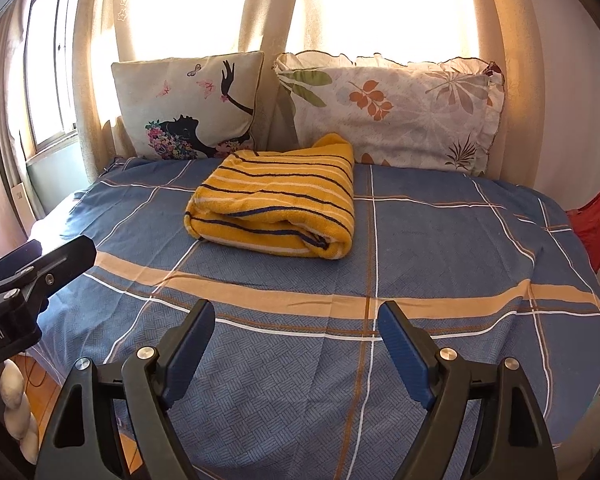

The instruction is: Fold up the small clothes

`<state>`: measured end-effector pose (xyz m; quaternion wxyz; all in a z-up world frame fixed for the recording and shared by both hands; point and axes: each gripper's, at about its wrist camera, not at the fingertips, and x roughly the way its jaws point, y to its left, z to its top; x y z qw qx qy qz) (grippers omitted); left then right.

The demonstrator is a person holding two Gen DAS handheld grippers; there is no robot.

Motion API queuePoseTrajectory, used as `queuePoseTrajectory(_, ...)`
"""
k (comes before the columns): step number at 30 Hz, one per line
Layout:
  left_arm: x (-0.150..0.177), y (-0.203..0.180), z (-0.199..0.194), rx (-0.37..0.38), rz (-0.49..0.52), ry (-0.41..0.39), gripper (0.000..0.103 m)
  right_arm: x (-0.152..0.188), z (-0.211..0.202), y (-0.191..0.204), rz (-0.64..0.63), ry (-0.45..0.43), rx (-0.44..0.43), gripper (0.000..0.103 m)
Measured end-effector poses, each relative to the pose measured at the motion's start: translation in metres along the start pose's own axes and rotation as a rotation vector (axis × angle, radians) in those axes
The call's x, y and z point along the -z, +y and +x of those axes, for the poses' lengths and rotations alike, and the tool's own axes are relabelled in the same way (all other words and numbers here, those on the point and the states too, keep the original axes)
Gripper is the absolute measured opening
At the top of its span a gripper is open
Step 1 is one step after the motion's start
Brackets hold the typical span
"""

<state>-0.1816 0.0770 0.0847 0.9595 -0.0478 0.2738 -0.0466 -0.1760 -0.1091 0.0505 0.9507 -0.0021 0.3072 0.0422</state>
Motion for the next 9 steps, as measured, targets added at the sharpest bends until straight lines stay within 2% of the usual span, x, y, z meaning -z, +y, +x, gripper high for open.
queuePoseTrajectory(3, 0.002, -0.003, 0.000, 0.002, 0.000, 0.010, 0.103, 0.001, -0.005, -0.002, 0.003, -0.016, 0.000, 0.089)
queuePoseTrajectory(9, 0.005, -0.007, 0.013, -0.011, 0.000, 0.078, 0.103, 0.000, 0.003, -0.011, 0.033, -0.007, -0.021, 0.090)
